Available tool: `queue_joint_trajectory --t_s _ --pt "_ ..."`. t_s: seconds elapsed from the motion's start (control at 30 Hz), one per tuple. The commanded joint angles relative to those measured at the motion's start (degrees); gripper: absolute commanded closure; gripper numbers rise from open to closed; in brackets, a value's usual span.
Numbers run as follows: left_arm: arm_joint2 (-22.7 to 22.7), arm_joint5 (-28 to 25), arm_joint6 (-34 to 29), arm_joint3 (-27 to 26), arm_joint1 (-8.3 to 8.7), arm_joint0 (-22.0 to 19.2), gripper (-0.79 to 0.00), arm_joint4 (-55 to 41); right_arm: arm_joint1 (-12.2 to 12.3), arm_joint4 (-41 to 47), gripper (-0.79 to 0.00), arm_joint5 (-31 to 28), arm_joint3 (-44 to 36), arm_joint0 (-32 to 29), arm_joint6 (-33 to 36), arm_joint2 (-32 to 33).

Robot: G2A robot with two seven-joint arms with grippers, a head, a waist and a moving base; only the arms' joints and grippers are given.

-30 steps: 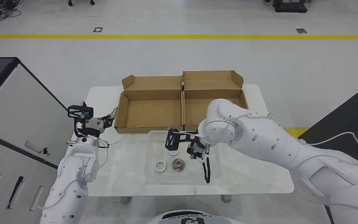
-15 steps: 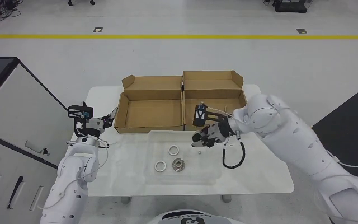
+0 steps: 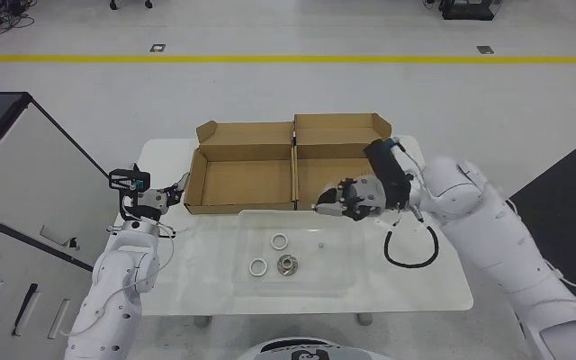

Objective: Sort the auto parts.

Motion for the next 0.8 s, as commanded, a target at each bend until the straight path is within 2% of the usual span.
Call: queue_joint_trajectory --t_s 0.0,0.53,0.77 --pt "0.0 0.0 0.0 0.0 0.00 0.0 -0.785 0.0 -0.3 0.2 0.000 0.1 -1.2 0.5 -1.9 0.2" --pt "0.0 0.0 0.0 0.0 0.00 0.0 -0.785 0.0 -2.5 -1.9 0.000 0.1 -9.8 3.8 -13.6 0.9" --pt "0.0 0.0 0.0 0.0 0.00 0.0 -0.785 0.0 -2.7 -3.8 0.000 0.1 -10.1 4.4 -13.6 0.7"
